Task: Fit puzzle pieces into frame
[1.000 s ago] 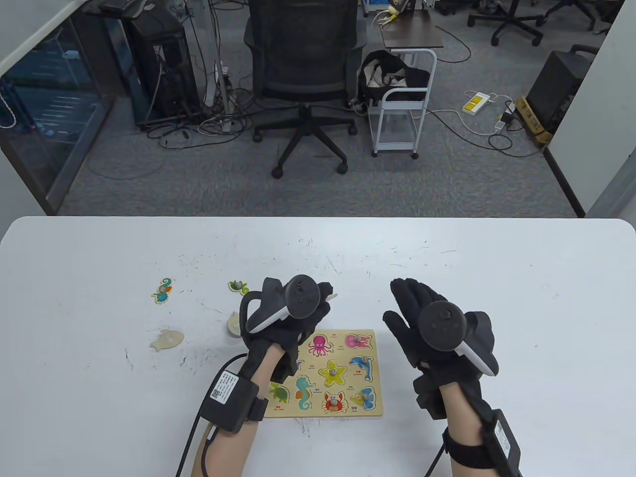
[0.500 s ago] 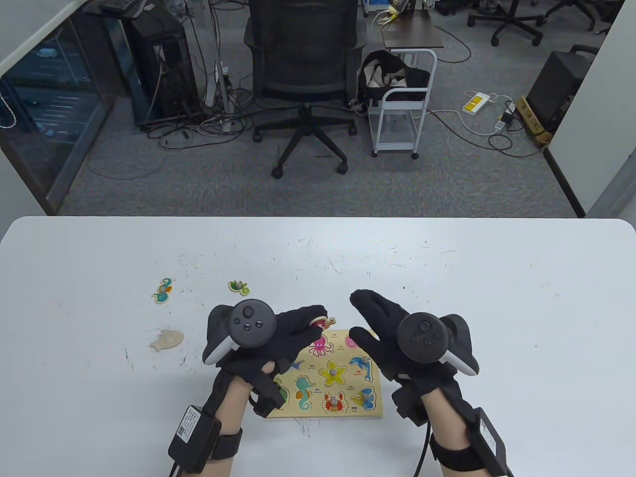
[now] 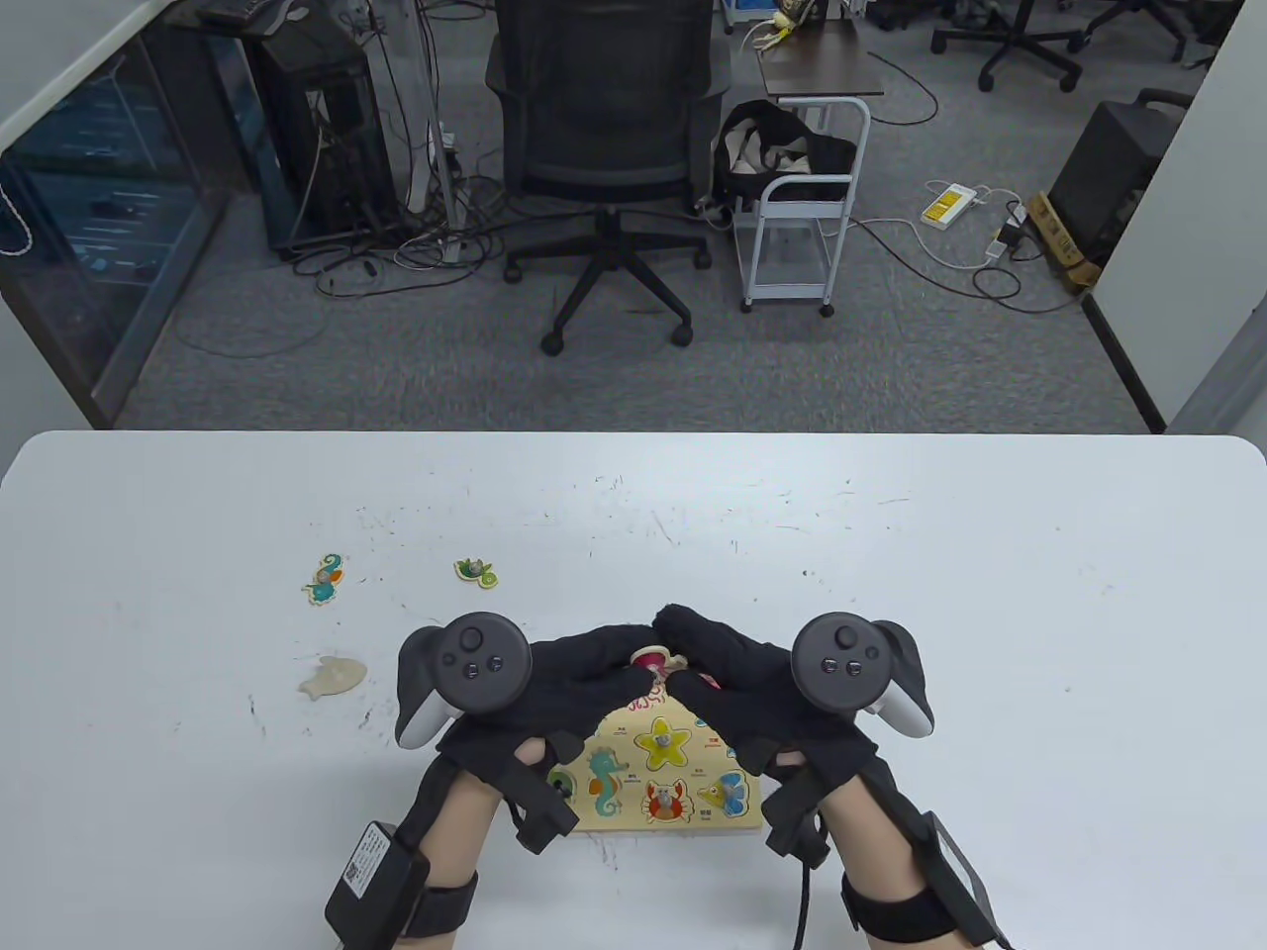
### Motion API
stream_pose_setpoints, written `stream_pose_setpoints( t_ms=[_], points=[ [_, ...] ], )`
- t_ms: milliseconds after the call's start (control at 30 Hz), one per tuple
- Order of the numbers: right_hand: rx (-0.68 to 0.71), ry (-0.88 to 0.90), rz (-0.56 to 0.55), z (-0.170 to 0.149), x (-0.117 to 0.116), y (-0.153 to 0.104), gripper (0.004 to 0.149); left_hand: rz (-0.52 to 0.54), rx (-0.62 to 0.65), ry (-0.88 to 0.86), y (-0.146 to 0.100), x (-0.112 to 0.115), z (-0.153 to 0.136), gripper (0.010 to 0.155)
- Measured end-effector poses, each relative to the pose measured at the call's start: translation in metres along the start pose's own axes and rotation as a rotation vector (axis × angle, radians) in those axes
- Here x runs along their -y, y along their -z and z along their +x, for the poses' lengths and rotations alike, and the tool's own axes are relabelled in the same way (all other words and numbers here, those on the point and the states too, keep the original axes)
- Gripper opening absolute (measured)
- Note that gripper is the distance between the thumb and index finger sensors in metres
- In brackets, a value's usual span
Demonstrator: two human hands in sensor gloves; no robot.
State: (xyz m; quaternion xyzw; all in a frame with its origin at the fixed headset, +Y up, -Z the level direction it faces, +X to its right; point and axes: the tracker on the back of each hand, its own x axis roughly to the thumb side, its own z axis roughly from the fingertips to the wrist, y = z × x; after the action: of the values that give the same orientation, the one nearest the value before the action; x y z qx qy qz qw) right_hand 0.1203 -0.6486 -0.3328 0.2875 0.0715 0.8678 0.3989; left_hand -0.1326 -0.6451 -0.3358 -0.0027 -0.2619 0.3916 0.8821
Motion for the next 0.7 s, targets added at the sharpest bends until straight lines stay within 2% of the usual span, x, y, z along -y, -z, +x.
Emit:
stream_pose_setpoints(
  t_ms=[233,433,533,700],
  points=[
    [-0.035,-0.036,-0.12,0.005,0.001,-0.002,0.054,0.051,-0.026,0.026,0.0,0.003,0.003,0.051],
    [-0.051,-0.058,-0.146,0.004,0.001,-0.003,0.049,0.065,-0.039,0.087,-0.001,0.006,0.005,0.052],
    [-0.057,-0.039,-0.131,0.001,0.003,-0.002,0.047,0.099,-0.034,0.184,-0.003,0.007,0.01,0.056],
    [-0.078,0.029,-0.12,-0.008,0.006,-0.001,0.046,0.218,0.002,0.449,-0.013,0.008,0.03,0.065]
  ],
)
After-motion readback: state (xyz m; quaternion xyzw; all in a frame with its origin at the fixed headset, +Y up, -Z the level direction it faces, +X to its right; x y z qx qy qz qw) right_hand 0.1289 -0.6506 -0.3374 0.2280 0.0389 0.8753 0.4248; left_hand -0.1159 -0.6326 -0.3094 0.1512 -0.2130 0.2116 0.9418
